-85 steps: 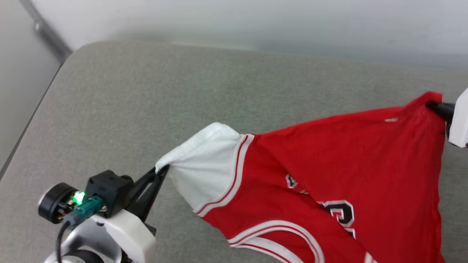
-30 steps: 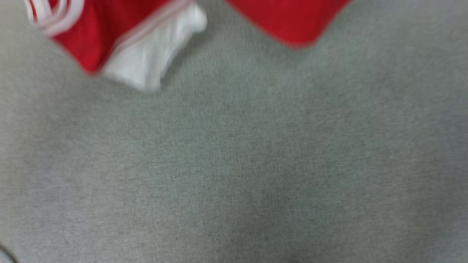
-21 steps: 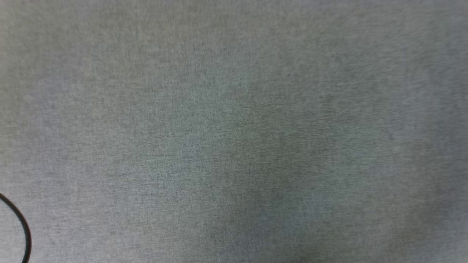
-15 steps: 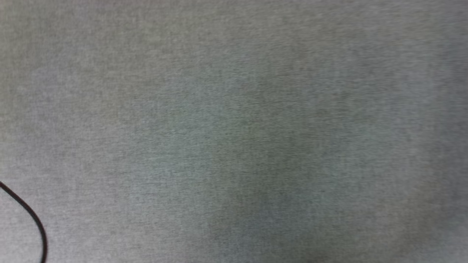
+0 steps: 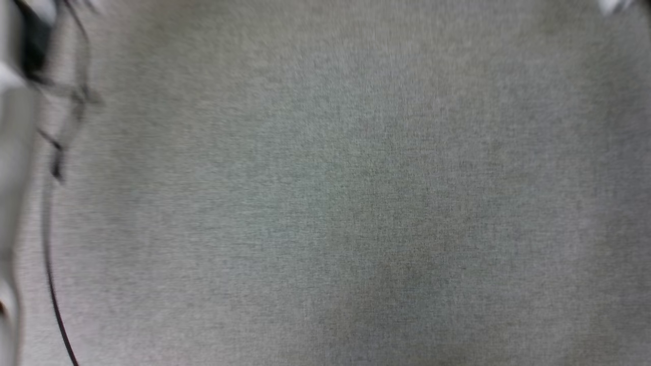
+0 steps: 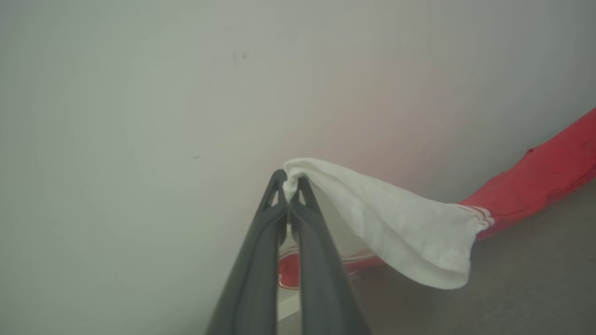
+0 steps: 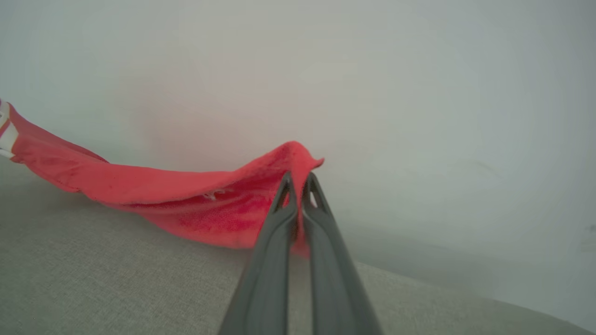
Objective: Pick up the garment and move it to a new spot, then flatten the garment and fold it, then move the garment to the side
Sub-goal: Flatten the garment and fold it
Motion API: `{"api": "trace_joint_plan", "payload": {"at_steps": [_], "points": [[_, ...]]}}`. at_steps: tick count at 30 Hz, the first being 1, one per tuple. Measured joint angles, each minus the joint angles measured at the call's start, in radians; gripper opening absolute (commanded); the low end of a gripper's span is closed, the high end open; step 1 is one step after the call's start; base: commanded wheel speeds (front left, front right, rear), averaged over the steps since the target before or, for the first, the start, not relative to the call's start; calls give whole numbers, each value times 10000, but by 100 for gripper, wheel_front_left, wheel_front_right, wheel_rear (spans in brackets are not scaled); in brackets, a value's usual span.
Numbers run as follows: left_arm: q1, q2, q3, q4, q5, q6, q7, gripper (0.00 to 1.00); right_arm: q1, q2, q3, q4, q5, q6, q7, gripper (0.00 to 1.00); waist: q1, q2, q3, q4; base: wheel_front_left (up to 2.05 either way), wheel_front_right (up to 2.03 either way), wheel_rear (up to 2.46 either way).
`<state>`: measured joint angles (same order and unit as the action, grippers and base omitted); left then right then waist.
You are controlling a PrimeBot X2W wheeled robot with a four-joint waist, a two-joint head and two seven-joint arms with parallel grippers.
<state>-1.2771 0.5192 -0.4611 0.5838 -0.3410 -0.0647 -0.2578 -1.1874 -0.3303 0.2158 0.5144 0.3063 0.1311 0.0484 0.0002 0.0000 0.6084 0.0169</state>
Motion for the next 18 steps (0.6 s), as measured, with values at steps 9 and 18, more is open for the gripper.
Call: {"api": "trace_joint_plan", "payload": {"at_steps": [9, 18], "points": [[6187, 153, -508, -1939, -706, 932, 355, 0, 4150, -888, 1639, 6, 1283, 0, -345, 0, -4, 0, -1969, 238, 0, 0, 0], [9784, 1315, -347, -3726, -1555, 1668, 1221, 0, 6232, -1325, 2320, -397, 2508, 0, -213, 0, -6, 0, -3470, 301, 0, 0, 0]]}}
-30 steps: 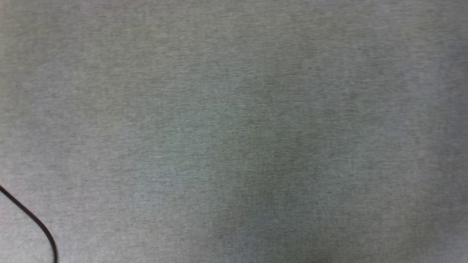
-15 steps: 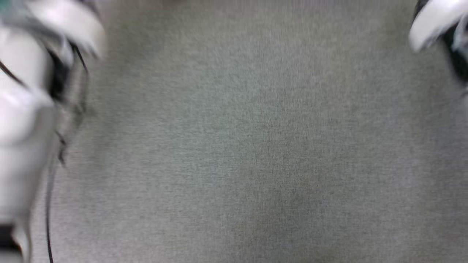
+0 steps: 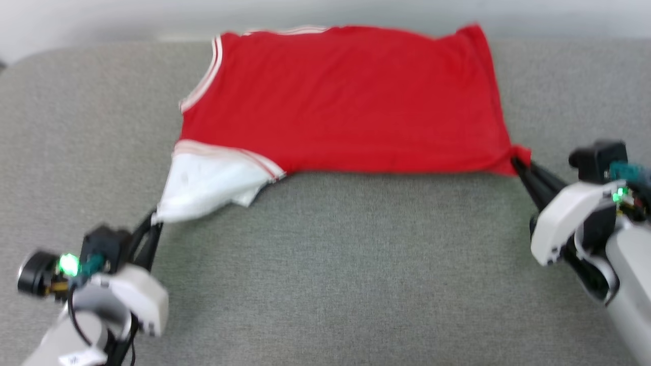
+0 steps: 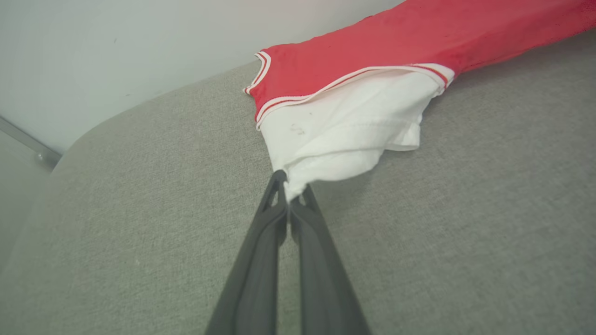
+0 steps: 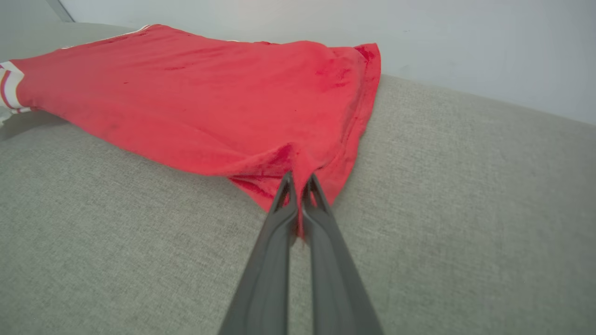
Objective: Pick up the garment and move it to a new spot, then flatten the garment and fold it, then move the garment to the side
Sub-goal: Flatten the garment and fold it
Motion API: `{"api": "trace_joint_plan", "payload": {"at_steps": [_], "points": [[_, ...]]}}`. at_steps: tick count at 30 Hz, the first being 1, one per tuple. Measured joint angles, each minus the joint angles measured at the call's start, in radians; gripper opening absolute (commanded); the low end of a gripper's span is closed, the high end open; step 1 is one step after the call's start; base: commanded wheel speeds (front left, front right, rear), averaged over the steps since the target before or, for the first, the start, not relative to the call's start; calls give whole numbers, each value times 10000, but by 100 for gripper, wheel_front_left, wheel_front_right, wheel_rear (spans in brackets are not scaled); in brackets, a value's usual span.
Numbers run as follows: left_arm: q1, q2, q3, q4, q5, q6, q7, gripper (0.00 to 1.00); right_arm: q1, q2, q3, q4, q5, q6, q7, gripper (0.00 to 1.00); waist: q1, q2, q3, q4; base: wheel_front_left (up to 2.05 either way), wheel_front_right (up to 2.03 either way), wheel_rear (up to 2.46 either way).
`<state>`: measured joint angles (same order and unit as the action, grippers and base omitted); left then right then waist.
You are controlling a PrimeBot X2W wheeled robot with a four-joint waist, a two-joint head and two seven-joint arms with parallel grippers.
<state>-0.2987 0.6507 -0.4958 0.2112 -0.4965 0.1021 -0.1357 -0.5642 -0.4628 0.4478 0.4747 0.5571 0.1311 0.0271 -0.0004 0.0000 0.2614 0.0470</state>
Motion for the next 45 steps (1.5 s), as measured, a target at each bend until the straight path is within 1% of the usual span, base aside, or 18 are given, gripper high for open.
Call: {"api": "trace_joint_plan", "payload": {"at_steps": [3, 6, 9, 13, 15, 18, 20, 24, 26, 29, 33, 36, 38, 42, 45], "points": [[1008, 407, 2, -813, -194, 217, 412, 0, 655, -75, 4, -88, 336, 0, 81, 0, 0, 0, -439, 46, 0, 0, 0], [1769, 943, -79, -1661, -399, 203, 930, 0, 1341, -92, 10, -192, 685, 0, 198, 0, 1, 0, -843, 104, 0, 0, 0], [2571, 1229, -282, -2558, -731, 127, 1530, 0, 2072, -209, -56, -426, 1028, 0, 368, 0, 1, 0, -1228, 158, 0, 0, 0], [3466, 1662, -401, -3636, -1175, 203, 2165, 0, 2921, -472, -142, -941, 1469, 0, 662, 0, 0, 0, -1697, 159, 0, 0, 0], [3839, 1906, -433, -4073, -1446, 219, 2523, 0, 3378, -669, -186, -1250, 1659, 0, 901, 0, 1, 0, -1899, 145, 0, 0, 0], [4468, 2230, -470, -4569, -2006, 224, 3053, 0, 3917, -1175, -159, -1772, 1402, 0, 1122, 0, 1, 0, -2158, 123, 0, 0, 0], [4977, 2537, -489, -4941, -2336, 270, 3342, 0, 4348, -1300, -211, -2140, 1492, 0, 1375, 0, 1, 0, -2298, 84, 0, 0, 0], [5916, 2991, -602, -5672, -2913, 313, 3730, 0, 5259, -1586, -464, -2936, 1942, 0, 2117, 0, 2, 0, -2444, 47, 0, 0, 0], [6246, 3175, -560, -5846, -3057, 395, 3735, 0, 5696, -1778, -581, -3292, 2086, 0, 2468, 0, 2, 0, -2494, 49, 0, 0, 0], [6401, 3239, -479, -6023, -3122, 476, 3613, 0, 6214, -1883, -767, -3724, 2299, 0, 2991, 0, 2, 0, -2510, 42, 0, 0, 0], [6287, 3196, -428, -6094, -3014, 389, 3402, 0, 6507, -1889, -1012, -4215, 2619, -2, 3452, 0, 3, 0, -2479, 18, 0, 0, 0], [5940, 3185, -336, -6107, -2713, 339, 3204, 0, 6515, -1841, -1252, -4493, 2694, -2, 3649, 0, 4, 0, -2399, 8, 0, 0, 0], [5719, 3087, -167, -6117, -2715, 341, 3035, 0, 6514, -1772, -1394, -4700, 2742, -2, 3800, 0, 4, 0, -2318, -1, 0, 0, 0], [5109, 3070, 155, -5983, -2497, 334, 2771, 0, 6438, -1643, -1787, -4943, 2861, -2, 4004, 0, 4, 0, -2116, -14, 0, 0, 0], [4547, 2982, 322, -5839, -2382, 203, 2585, 0, 6161, -1561, -2002, -5106, 2853, -2, 4100, 0, 5, 0, -1929, -34, 0, 0, 0]]}}
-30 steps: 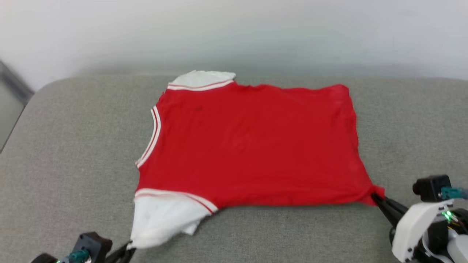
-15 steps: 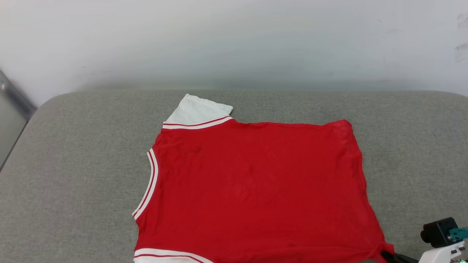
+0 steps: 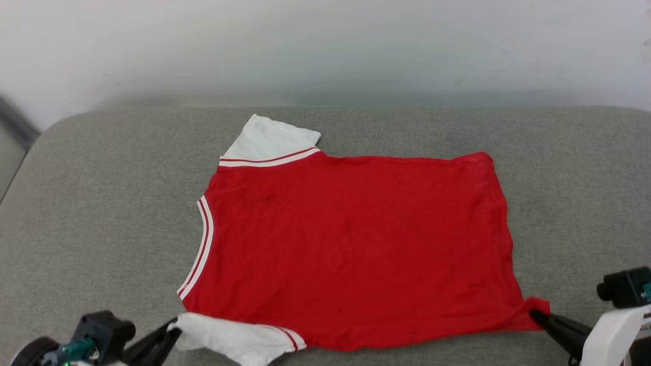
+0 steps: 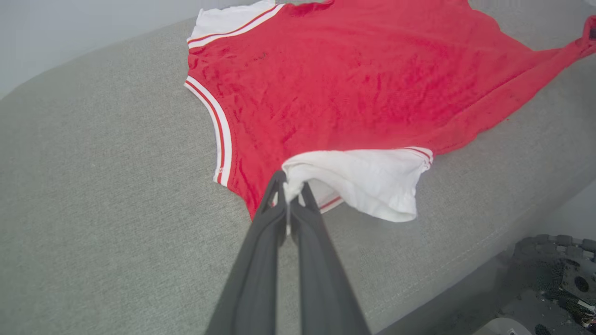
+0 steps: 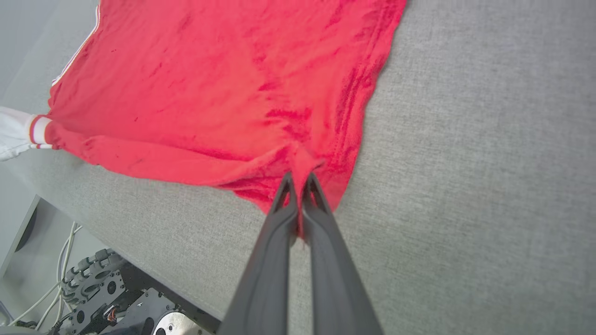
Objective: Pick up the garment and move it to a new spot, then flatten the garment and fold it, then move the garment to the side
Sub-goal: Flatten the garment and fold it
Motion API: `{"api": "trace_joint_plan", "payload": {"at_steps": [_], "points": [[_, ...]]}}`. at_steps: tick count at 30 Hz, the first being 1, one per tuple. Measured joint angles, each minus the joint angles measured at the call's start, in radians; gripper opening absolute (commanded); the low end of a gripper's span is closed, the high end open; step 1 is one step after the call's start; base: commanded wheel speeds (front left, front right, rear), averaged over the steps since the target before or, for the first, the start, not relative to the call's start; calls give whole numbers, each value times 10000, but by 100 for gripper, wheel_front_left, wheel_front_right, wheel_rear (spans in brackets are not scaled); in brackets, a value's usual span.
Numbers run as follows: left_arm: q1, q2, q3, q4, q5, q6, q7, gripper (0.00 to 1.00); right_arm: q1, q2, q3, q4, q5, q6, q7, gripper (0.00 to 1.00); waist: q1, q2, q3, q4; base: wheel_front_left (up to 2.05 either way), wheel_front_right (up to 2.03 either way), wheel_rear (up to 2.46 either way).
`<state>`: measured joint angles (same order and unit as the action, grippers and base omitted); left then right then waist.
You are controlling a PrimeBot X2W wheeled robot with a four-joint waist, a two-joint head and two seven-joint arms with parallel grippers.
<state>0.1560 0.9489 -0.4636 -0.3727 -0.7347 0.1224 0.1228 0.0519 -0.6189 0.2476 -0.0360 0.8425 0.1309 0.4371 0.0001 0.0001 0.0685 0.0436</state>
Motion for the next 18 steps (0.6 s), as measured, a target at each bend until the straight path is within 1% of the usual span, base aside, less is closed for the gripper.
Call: {"api": "trace_joint_plan", "payload": {"at_steps": [7, 18], "points": [[-1461, -234, 215, 782, 203, -303, -13, 0, -872, 257, -173, -31, -157, 0, 305, 0, 1, 0, 608, -63, 0, 0, 0], [-3532, -874, -171, 2801, 556, -1041, 418, 0, -2605, 619, 234, 876, -995, 0, 552, 0, 1, 0, 1659, -362, 0, 0, 0]]}}
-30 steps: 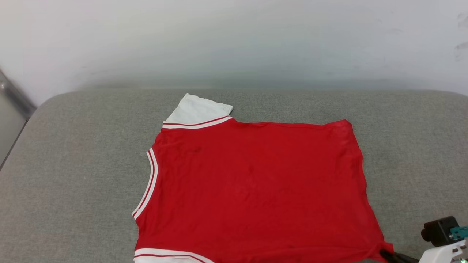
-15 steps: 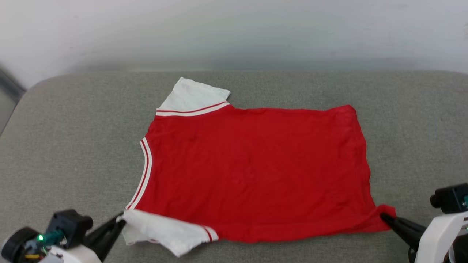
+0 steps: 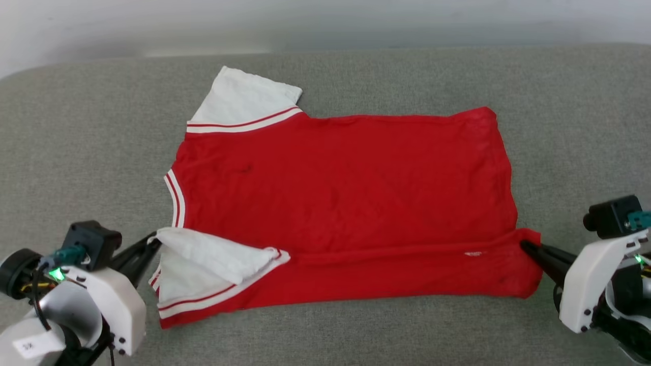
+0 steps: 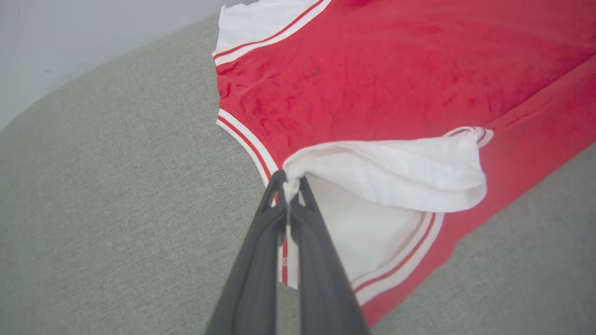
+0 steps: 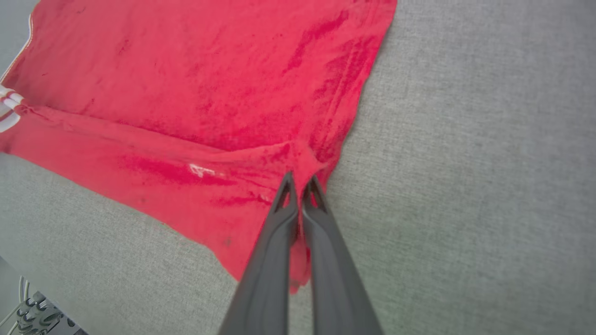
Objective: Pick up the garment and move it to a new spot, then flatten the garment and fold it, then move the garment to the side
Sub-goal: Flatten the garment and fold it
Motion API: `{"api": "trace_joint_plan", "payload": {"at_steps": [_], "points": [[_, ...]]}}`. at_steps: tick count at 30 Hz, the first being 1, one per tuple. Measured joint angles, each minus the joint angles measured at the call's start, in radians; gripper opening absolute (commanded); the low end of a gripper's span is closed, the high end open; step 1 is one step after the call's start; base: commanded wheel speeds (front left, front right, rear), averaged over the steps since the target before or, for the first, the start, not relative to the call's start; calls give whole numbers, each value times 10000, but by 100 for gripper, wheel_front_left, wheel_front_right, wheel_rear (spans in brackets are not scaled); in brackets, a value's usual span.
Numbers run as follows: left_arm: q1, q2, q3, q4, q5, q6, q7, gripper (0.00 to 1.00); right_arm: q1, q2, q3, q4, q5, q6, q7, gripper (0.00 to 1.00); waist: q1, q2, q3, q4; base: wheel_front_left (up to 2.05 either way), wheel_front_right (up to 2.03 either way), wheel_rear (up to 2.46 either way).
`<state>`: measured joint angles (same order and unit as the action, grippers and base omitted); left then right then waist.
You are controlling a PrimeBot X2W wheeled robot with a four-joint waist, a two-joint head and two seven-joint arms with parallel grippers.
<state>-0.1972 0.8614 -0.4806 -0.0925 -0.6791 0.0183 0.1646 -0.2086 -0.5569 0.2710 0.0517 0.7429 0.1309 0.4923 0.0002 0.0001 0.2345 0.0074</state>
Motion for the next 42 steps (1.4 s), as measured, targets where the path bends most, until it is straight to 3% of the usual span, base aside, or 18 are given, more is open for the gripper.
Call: {"api": "trace_joint_plan", "payload": {"at_steps": [10, 15, 16, 17, 18, 29, 33, 34, 35, 42], "points": [[-1116, -571, -305, 1440, 136, -374, 140, 0, -873, 347, 265, 878, -602, 0, 82, 0, 0, 0, 534, -106, 0, 0, 0], [-1836, -1223, -477, 2224, 209, -407, 130, 0, -1199, 662, 297, 1402, -796, 0, -169, 0, 0, 0, 645, -83, 0, 0, 0], [-1933, -1337, -512, 2362, 232, -351, 138, 50, -1259, 696, 274, 1473, -903, 0, -270, 37, 0, 0, 634, -83, 0, 0, 0], [-1933, -1337, -512, 2362, 232, -351, 138, 100, -1259, 696, 274, 1473, -903, 0, -270, 100, 0, 0, 634, -83, 0, 0, 0], [-2030, -1538, -522, 2734, 257, -100, 184, 100, -1372, 823, 232, 1684, -1060, 0, -311, 100, 0, 0, 576, -89, 0, 0, 0], [-1581, -1781, -437, 3089, 169, 554, 0, 100, -1231, 1133, 307, 1452, -2314, 0, 119, 100, -1, 0, -81, -176, 0, 0, 0], [-1154, -1891, -322, 2675, 15, 1241, 222, 100, -594, 1603, -255, 1066, -2974, 0, 794, 100, -2, -1, -417, -163, 0, 0, 0], [-682, -1875, -293, 2337, -144, 1639, 552, 100, -262, 1956, -671, 834, -3256, 0, 1204, 100, -2, 0, -582, -176, 0, 0, 0], [-682, -1875, -293, 2337, -144, 1639, 552, 100, -262, 1956, -671, 834, -3256, 0, 1204, 100, -2, 0, -582, -176, 0, 0, 0], [1021, -1787, 119, 395, -798, 3099, 1135, 100, 756, 3080, -2084, -376, -4134, 0, 2834, 100, -3, 0, -797, -299, 0, 0, 0]]}}
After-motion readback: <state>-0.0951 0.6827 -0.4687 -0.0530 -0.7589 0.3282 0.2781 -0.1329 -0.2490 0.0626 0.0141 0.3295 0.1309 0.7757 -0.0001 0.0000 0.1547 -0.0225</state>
